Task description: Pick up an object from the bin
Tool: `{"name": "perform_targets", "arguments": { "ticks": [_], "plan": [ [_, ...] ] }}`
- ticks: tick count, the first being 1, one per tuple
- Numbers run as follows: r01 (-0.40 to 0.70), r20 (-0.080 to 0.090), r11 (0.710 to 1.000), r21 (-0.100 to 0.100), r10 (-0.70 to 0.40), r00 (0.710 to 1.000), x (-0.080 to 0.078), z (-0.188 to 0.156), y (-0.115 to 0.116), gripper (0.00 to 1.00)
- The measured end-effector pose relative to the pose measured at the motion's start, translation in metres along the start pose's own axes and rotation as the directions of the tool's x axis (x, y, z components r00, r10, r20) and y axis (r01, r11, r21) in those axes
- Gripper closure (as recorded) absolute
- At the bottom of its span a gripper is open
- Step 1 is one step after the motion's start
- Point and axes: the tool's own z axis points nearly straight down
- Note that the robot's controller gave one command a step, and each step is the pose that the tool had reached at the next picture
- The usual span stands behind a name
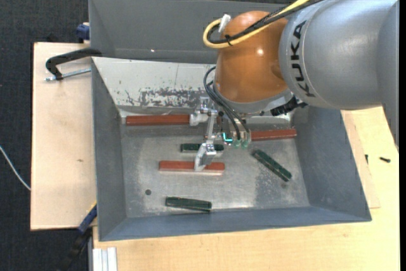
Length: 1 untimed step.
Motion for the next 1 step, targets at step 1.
{"name": "perform_targets", "arguments": {
  "ticks": [1],
  "plan": [
    [-0.002, 0.008, 1.0, -0.001, 0.002, 1.0, -0.0019, -0.0042, -0.0004, 0.0]
  ]
}}
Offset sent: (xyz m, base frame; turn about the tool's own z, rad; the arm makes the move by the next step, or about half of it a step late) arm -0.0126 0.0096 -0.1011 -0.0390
